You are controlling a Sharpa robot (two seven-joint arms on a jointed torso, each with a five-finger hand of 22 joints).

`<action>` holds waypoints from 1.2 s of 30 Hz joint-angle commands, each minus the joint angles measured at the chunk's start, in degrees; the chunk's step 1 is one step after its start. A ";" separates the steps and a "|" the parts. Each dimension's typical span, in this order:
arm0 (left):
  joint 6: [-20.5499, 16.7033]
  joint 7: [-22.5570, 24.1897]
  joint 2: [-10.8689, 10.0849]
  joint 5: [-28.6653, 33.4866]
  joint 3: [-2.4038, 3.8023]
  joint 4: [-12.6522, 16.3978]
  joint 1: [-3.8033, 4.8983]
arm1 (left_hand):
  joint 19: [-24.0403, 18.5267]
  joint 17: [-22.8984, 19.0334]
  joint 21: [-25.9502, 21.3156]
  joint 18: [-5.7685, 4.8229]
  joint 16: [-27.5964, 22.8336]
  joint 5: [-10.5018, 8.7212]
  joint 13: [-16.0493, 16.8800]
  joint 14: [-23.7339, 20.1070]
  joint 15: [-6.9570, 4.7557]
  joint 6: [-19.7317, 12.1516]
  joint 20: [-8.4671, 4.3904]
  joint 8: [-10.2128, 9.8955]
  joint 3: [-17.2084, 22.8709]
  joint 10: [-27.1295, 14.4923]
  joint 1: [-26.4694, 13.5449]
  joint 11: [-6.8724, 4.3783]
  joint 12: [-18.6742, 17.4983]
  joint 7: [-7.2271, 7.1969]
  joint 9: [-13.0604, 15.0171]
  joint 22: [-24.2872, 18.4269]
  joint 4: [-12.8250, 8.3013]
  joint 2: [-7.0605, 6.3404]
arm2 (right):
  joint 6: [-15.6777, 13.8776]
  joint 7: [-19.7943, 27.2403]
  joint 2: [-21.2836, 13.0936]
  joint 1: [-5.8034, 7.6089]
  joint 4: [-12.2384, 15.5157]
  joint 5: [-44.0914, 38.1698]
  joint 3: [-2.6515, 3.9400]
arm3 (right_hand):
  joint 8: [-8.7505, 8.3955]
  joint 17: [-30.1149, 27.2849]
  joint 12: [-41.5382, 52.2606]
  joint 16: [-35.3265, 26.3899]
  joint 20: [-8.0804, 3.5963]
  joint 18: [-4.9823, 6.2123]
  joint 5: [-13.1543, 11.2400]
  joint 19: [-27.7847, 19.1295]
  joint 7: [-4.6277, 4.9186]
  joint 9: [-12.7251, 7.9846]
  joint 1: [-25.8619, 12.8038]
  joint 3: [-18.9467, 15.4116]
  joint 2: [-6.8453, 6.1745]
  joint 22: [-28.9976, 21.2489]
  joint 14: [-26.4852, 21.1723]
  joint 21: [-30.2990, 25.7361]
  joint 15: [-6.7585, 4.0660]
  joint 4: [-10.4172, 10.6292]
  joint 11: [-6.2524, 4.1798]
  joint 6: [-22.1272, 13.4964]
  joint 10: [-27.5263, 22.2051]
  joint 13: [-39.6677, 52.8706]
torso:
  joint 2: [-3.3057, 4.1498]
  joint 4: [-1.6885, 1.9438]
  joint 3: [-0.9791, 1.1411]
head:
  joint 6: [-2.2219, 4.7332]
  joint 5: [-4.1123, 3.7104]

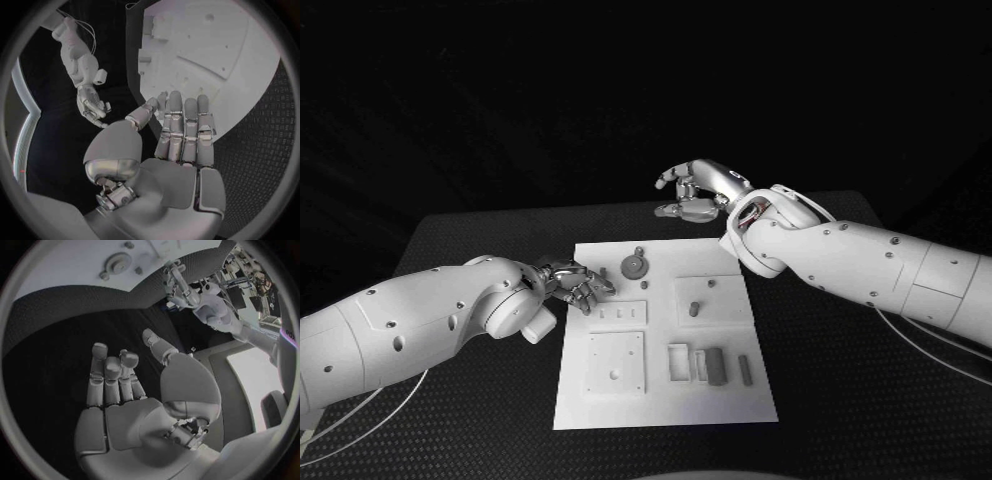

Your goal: Assemble the parts on the task board

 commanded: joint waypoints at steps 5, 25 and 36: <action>2.13 -6.63 1.76 -12.16 0.04 1.44 1.00 | 2.06 1.42 2.80 -0.43 4.38 0.12 3.02 1.22 -1.85 1.64 -1.72 2.11 1.59 2.91 0.72 -2.57 4.10 -2.11 6.67 3.39 1.32 0.58 | -1.46 0.54 -0.45 1.00 -1.48 5.19 0.02 | 0.19 -0.11 0.11 -0.11 0.17 0.37 0.17 -0.21 0.15 0.06 -0.04 0.14 -0.28 0.49 -0.06 -0.33 0.24 0.28 0.03 0.25 -0.38 -0.06 | -0.02 -0.07 0.21 | -0.12 0.27; 1.43 -15.67 6.17 -18.86 -0.38 0.52 1.72 | 7.53 1.44 9.93 -0.83 11.86 3.15 13.03 6.77 -6.55 3.96 -5.94 2.00 3.54 4.89 -1.28 -5.37 17.70 -4.50 13.28 5.45 0.80 -0.59 | -0.18 0.03 -0.09 1.30 -2.16 5.25 0.05 | 0.23 -0.12 0.16 -0.10 0.18 0.37 0.17 -0.26 0.12 0.06 0.12 0.24 -0.28 0.51 -0.08 -0.34 0.22 0.25 0.01 0.27 -0.41 -0.09 | 0.00 -0.04 0.15 | -0.79 0.39; 1.20 -15.73 6.73 -19.01 -2.16 -0.37 1.81 | 7.04 0.98 10.19 -0.85 12.05 2.92 13.42 6.51 -6.67 4.09 -5.98 1.32 3.93 4.29 -2.04 -5.34 17.91 -4.47 13.85 5.35 0.55 -0.14 | -0.41 0.57 -0.03 1.30 -2.16 6.33 0.05 | 0.38 -0.13 0.34 -0.01 0.18 0.37 0.16 -0.21 0.07 0.10 0.26 0.32 -0.10 0.57 -0.03 -0.27 0.16 0.22 -0.05 0.47 -0.31 -0.11 | -0.02 0.07 0.10 | -0.93 0.38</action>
